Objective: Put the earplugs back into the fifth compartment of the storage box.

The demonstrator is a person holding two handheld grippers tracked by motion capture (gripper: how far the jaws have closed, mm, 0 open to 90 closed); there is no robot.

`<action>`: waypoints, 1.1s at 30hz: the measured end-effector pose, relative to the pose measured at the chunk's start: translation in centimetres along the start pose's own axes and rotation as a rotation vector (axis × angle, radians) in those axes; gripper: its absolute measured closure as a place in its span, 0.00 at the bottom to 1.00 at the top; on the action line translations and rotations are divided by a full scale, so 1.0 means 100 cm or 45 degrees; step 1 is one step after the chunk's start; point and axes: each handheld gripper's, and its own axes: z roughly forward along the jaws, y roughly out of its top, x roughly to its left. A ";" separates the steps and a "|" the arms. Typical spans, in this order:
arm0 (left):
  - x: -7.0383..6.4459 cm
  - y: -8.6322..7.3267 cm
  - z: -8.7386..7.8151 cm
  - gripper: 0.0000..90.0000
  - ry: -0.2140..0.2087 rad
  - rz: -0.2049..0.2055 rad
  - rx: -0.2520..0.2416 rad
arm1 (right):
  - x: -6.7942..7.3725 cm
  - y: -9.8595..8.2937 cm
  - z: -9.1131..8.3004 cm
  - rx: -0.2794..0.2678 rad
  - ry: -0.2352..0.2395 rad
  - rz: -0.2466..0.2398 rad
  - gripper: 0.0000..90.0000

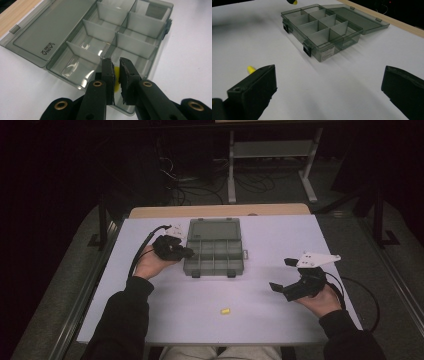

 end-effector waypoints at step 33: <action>-0.009 -0.005 -0.003 0.48 -0.015 -0.108 -0.087 | -0.001 0.000 0.002 0.010 -0.002 0.002 0.00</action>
